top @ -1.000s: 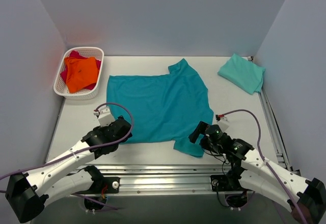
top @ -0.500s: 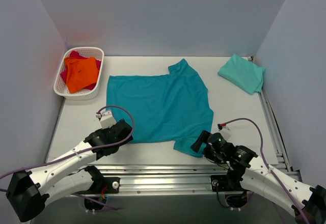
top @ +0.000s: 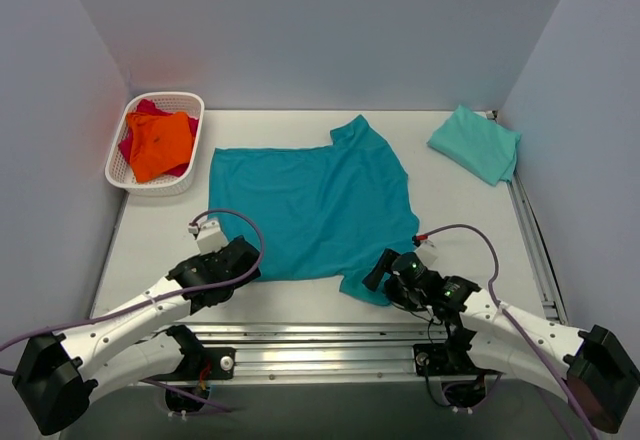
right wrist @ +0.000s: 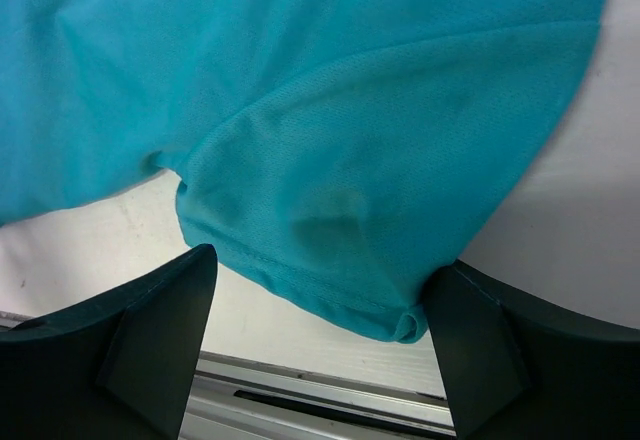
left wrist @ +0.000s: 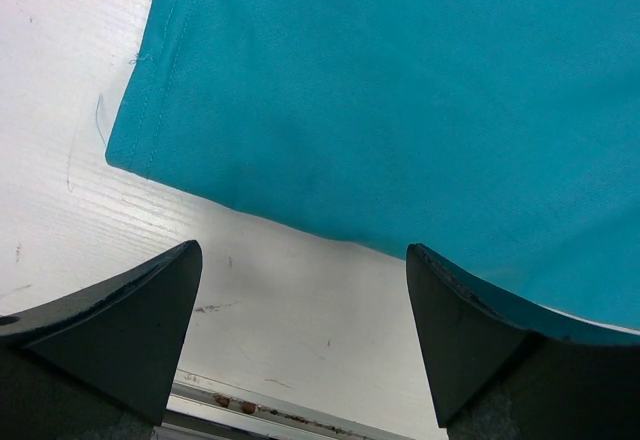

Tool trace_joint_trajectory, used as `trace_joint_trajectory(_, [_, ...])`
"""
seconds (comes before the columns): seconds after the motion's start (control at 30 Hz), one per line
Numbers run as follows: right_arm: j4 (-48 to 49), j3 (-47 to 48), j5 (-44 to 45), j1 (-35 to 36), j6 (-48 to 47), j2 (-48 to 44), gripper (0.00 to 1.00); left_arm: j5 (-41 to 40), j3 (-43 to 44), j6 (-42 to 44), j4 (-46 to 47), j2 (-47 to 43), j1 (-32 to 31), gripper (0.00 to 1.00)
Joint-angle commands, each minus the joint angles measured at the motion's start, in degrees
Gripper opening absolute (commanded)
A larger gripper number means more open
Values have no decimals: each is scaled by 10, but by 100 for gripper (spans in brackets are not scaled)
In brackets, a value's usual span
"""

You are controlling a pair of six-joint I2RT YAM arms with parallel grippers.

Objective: Fold and stack the t-shirts
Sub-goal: Grap the side of the flattened tshirt closest away from the robot with both arms

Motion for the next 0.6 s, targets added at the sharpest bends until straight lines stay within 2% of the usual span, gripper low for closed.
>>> trace_joint_trajectory(0.0, [-49, -7, 13, 5, -2, -6, 76, -3, 3, -16, 5, -16, 4, 92])
trace_joint_trajectory(0.07, [-63, -2, 17, 5, -5, -26, 67, -4, -1, -28, 0, -18, 4, 91])
trace_joint_trajectory(0.1, [-77, -1, 24, 4, -7, -32, 50, -7, -3, -35, -3, -17, 4, 91])
trace_joint_trajectory(0.17, [-89, 7, 31, 4, -9, -50, 27, -17, -8, -74, -16, -8, 4, 89])
trace_joint_trajectory(0.2, [-98, 9, 37, 5, -11, -54, 0, -21, -10, -97, -25, -5, 4, 88])
trace_joint_trajectory(0.23, [-102, 14, 40, 5, -13, -57, 0, -24, -16, -133, -29, -3, 4, 86])
trace_joint_trajectory(0.37, [-119, 29, 55, 4, -23, -63, 0, -36, -19, -172, -43, -7, 4, 81])
trace_joint_trajectory(0.5, [-150, 50, 89, 3, -31, -78, 0, -73, 15, -279, -169, 4, 4, 82])
trace_joint_trajectory(0.57, [-145, 50, 89, 3, -34, -83, 0, -75, 21, -291, -204, 5, 5, 82])
